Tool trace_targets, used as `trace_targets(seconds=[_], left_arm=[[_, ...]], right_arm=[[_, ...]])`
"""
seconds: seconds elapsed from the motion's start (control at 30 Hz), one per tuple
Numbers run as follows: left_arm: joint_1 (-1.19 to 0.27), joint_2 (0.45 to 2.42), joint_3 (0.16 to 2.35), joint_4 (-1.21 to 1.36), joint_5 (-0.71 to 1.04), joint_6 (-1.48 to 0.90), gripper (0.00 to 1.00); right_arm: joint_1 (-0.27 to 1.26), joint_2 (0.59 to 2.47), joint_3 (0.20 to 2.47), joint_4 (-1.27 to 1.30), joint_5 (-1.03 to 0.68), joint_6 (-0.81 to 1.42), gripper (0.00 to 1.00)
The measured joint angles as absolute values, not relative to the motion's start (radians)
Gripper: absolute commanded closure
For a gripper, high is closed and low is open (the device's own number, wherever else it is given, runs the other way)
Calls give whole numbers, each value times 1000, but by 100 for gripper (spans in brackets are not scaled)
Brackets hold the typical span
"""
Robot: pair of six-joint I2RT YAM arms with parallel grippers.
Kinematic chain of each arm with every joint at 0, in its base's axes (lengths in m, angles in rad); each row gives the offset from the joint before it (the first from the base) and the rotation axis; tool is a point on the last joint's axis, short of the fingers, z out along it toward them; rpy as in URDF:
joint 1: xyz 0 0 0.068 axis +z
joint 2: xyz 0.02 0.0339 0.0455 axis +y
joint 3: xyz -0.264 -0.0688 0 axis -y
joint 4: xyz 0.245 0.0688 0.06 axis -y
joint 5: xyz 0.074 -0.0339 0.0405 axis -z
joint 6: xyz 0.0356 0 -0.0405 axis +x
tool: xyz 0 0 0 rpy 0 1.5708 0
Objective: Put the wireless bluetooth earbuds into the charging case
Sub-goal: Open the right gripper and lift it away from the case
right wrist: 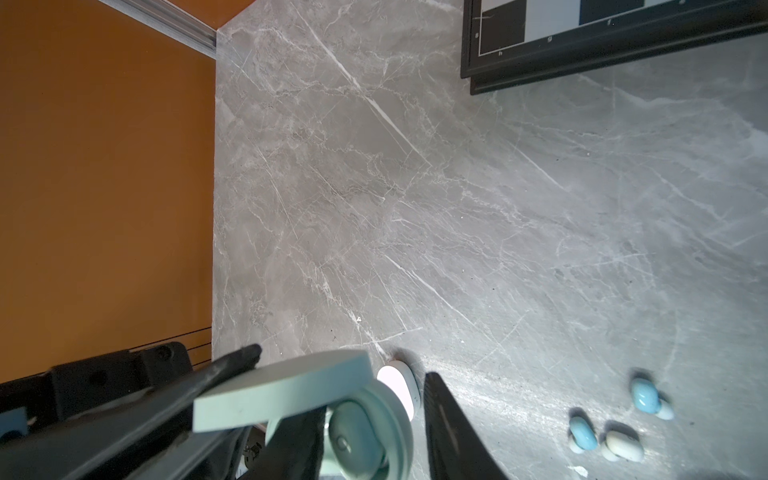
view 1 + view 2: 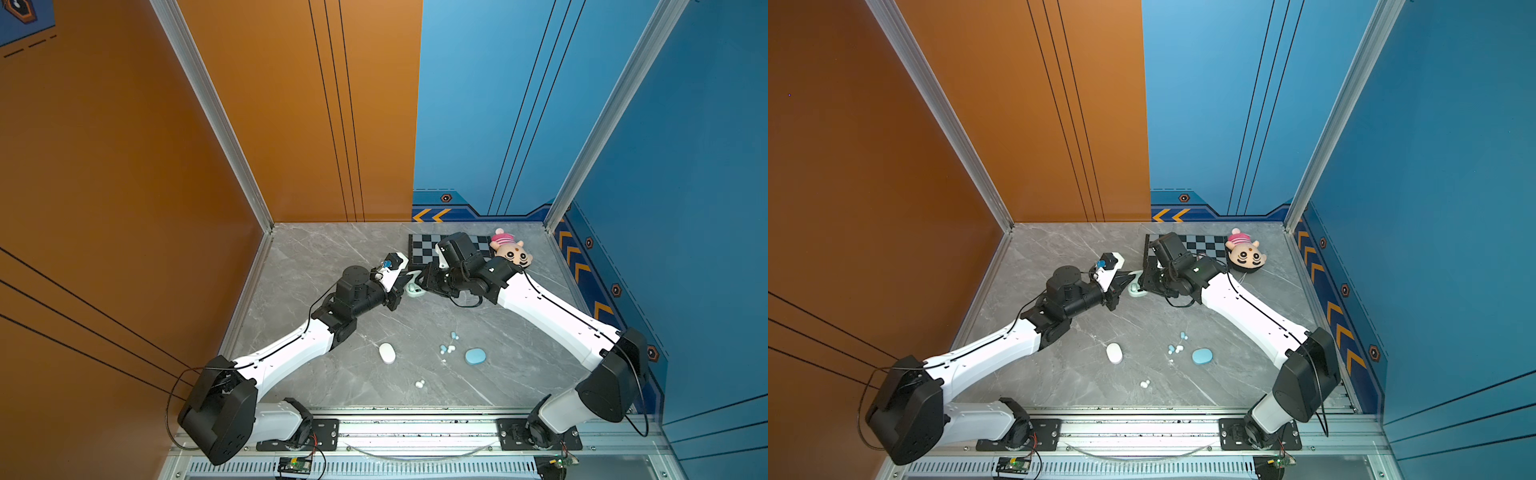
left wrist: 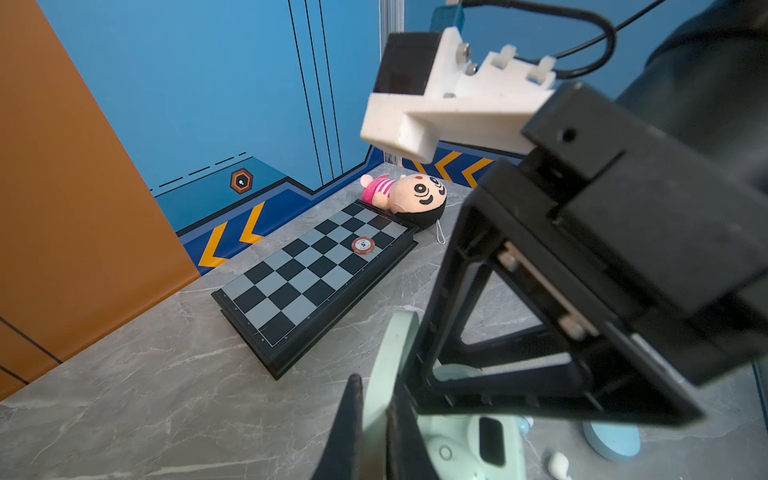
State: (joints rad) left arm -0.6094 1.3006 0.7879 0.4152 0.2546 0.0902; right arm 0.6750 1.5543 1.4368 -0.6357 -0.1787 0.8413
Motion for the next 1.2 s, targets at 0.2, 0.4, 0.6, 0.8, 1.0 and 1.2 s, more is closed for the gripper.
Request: trace_targets(seconds=[0.2,0.4,0.6,0.8,1.0,1.2], left_arm=[[-609,1299,788,416,254,90,100],[-610,1299,788,423,247,91,100],[-614,1320,788,425,255,102,100],[-617,1428,786,435,255,120,100],[-646,1576,768,516,208,96,100],[-676,1735,768,642,114,43,100]], right_arm=[[664,1553,1440,-636,-179,837,59],[586,1483,1438,-645,-191,838,58],[458,1345,1373,-635,-179,841,57],[386,1332,1229,-637,-159,857,56],[378,1369,1130,-635,-153,872,56],[373,1424,1115,-597,-154,873,56]])
